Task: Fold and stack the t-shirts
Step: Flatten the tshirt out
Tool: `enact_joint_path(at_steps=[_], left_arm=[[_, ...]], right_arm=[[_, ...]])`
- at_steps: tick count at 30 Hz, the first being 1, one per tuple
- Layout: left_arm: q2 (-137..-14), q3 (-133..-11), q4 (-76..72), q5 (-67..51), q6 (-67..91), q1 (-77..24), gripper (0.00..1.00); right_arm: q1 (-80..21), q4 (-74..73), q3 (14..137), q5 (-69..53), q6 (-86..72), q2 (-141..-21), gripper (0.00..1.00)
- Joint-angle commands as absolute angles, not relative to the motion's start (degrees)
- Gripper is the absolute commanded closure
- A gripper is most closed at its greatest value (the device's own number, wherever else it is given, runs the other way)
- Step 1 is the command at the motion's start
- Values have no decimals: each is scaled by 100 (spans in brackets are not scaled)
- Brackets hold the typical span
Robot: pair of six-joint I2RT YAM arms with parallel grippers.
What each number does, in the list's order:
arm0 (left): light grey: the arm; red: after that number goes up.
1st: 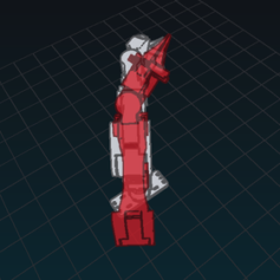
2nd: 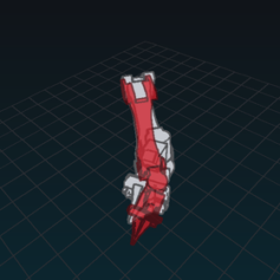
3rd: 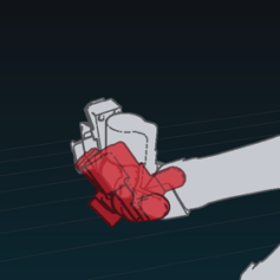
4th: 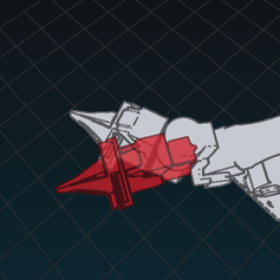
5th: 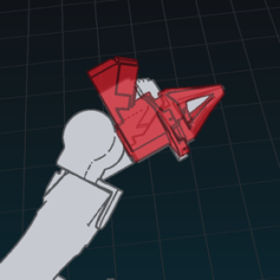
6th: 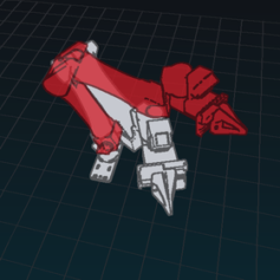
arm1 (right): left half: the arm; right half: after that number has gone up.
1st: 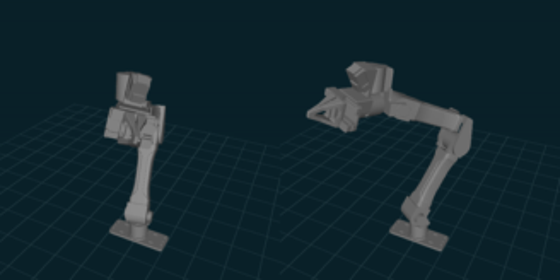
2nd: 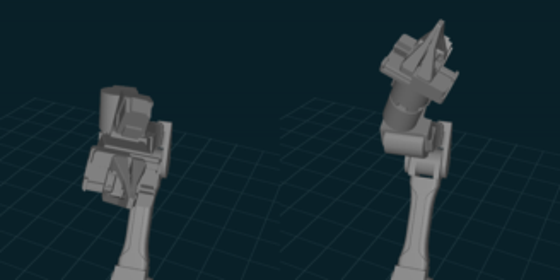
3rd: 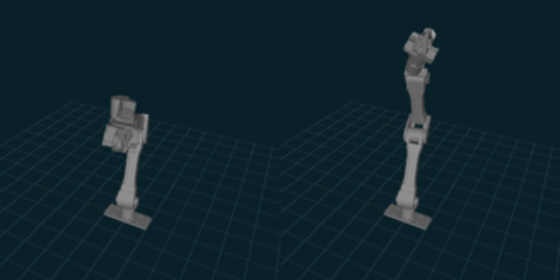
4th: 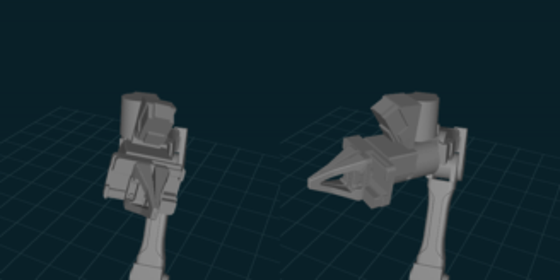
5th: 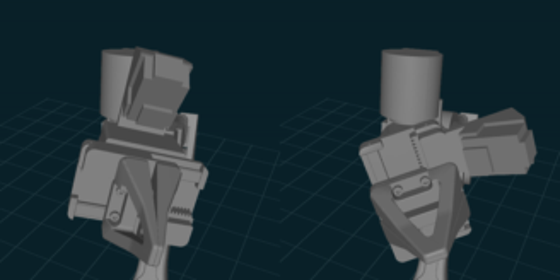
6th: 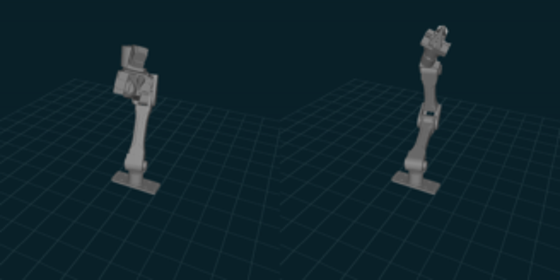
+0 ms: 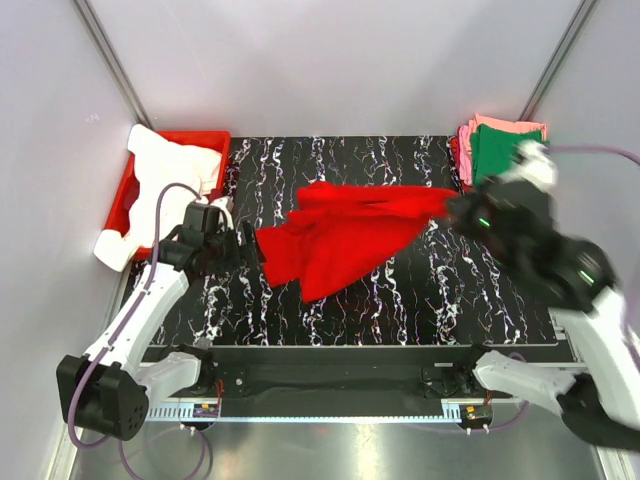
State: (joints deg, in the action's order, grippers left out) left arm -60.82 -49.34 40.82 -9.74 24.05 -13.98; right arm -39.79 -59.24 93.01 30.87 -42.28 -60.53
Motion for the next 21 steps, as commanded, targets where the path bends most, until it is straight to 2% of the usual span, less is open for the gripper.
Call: enact_joint_path(at_steps=[1, 6, 12, 19, 21], left_arm=[[-6283, -5544, 3736, -782, 2575, -1424, 8], [-7239, -5967, 3402, -800, 2759, -1441, 12], [-8443, -6327, 2628, -791, 2944, -2091, 16], [-9948, -7619, 2312, -932, 2874, -2952, 34], [-10343, -8022, 2329, -958, 2874, -3172, 34]], right_arm=[[-3982, -7392, 8563, 4325, -4174, -5626, 100], [-3990, -7919, 7386, 4299, -5307, -5056, 100], [-3990, -7392, 6251, 3604, -5651, -4316, 100], [-3990, -7383, 6091, 3314, -5722, -4289, 100], [-3990, -7357, 6082, 3270, -5713, -4228, 100]])
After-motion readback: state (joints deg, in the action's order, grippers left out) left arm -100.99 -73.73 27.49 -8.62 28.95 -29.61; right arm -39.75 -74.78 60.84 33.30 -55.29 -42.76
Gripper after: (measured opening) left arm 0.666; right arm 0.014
